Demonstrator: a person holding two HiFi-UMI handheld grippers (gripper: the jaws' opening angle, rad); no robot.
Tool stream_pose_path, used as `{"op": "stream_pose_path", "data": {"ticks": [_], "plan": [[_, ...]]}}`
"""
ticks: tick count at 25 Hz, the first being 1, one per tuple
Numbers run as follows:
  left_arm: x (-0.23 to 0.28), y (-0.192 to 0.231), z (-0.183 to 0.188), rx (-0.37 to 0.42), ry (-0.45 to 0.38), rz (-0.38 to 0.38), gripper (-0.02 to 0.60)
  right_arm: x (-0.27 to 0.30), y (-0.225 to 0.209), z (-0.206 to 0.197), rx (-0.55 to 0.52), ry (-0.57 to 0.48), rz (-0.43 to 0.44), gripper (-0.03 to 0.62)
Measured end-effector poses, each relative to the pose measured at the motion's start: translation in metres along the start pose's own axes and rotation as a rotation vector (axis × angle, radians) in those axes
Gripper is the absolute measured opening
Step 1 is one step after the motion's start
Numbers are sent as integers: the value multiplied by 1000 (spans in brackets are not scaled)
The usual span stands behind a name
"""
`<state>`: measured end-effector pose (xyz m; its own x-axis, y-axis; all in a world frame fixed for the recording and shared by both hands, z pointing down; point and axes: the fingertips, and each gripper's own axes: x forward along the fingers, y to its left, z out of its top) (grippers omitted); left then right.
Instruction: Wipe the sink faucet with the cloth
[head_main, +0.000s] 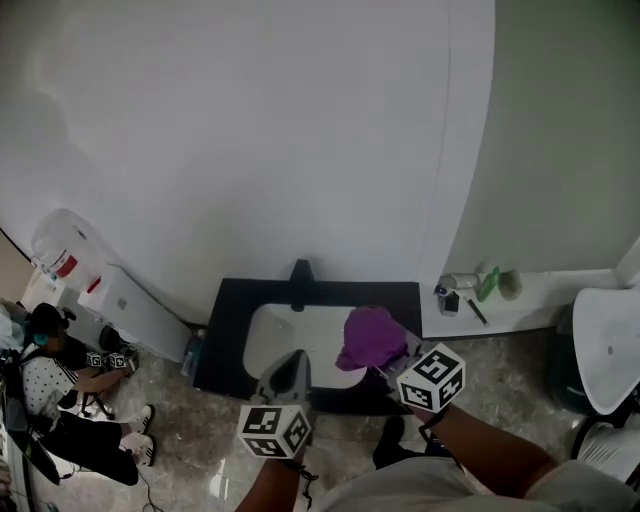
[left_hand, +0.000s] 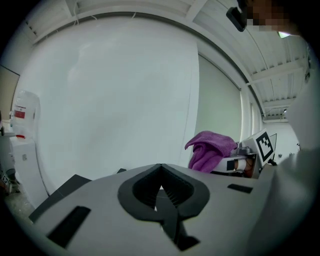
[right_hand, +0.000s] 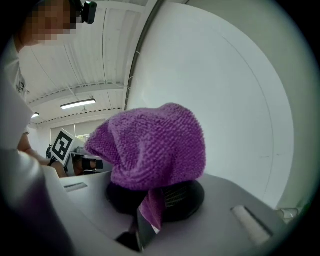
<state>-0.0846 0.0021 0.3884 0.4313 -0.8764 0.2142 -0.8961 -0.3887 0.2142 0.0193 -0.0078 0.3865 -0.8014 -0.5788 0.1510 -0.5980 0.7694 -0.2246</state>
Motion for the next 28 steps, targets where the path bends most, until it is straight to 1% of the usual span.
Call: {"op": "stream_pose_path", "data": {"ticks": [4,6,10,13,15,20,23,25,26,28], "plan": [[60,18,4,-14,22,20,3,43,-61,-6,20,62,34,49],[84,34,4,-23,27,32,3,70,-88,-8,17,83,43,49],[118,72,-3,-55,47,41,3,126,-119,-25,19,127,38,49],[143,104,-8,-95,56,26,4,172,-141,-38,18,158,15,49],[157,123,-15,-109,80,8,3,203,-155,-48,22,177,-3,49],[193,157,-43,-143,142,-26,4,275,-214,-87,58,236,-54,49],[212,174,-58,-158,181,-44,3,314,-243,-121,44,292,-72,49],[222,183,-69,-174,192,-58,4,335,-258,-148,23,326,-67,49],[226,187,-73,-176,196,-62,3,342,-264,-159,23,323,-61,49],[231,193,-79,-176,205,-64,4,349,-272,-168,28,285,-48,46]]}}
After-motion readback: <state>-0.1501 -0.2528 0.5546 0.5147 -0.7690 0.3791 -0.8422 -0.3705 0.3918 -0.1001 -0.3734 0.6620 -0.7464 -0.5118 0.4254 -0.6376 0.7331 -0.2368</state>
